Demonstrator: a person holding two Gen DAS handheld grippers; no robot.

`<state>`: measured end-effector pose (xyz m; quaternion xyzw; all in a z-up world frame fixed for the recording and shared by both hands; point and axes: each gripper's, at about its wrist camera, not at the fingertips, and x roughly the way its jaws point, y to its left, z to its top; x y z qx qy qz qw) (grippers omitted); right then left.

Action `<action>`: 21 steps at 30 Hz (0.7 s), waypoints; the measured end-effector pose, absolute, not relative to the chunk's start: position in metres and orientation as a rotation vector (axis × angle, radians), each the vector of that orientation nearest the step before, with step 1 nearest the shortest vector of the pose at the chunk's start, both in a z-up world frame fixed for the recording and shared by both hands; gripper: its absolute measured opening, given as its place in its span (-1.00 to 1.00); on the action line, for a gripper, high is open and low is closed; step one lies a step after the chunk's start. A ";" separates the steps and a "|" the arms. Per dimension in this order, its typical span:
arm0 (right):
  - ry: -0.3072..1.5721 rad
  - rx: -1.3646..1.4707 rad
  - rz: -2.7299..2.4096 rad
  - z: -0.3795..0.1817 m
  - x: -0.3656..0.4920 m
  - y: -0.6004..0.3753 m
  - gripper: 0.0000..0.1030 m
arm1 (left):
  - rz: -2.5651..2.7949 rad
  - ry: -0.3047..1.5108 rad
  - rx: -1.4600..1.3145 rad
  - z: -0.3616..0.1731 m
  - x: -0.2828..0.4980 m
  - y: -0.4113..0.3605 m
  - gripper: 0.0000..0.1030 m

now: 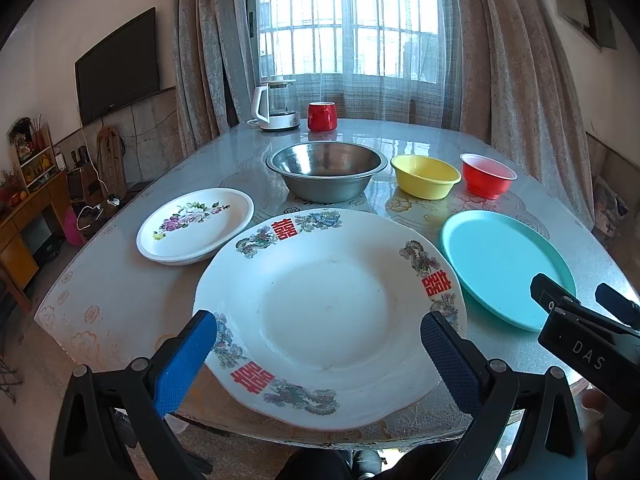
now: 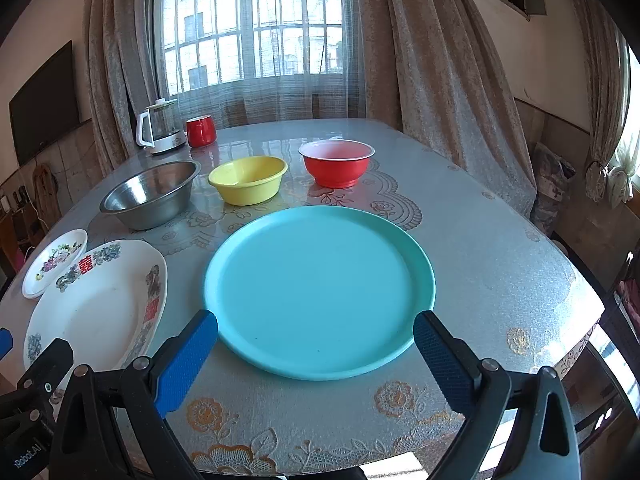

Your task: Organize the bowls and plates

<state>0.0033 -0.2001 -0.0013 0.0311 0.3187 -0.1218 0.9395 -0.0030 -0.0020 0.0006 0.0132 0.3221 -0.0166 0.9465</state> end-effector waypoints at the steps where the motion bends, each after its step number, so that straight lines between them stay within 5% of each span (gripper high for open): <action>1: 0.650 0.063 -0.248 -0.001 0.003 -0.200 0.95 | -0.034 0.657 0.025 0.001 -0.003 -0.002 0.99; 21: 0.648 0.062 -0.244 -0.001 0.003 -0.199 0.95 | -0.032 0.657 0.023 0.005 -0.005 -0.001 0.99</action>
